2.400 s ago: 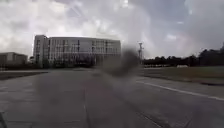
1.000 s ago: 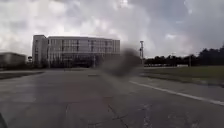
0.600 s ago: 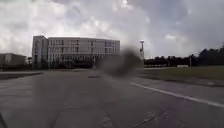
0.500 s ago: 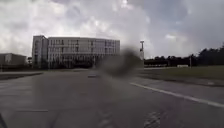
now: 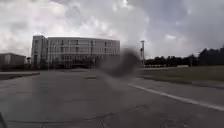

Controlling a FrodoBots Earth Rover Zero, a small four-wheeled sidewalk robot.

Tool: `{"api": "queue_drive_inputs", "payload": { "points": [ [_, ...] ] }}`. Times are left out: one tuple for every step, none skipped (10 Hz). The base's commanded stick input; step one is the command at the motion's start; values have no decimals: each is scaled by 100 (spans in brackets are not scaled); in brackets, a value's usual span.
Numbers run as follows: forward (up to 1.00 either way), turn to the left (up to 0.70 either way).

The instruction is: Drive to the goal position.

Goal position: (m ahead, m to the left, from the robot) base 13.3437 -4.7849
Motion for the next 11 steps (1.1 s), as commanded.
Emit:
{"api": "queue_drive_inputs", "payload": {
  "points": [
    [70, 3],
    [70, 3],
    [70, 3],
    [70, 3],
    [70, 3],
    [70, 3],
    [70, 4],
    [70, 8],
    [70, 26],
    [70, 32],
    [70, 8]
  ]
}}
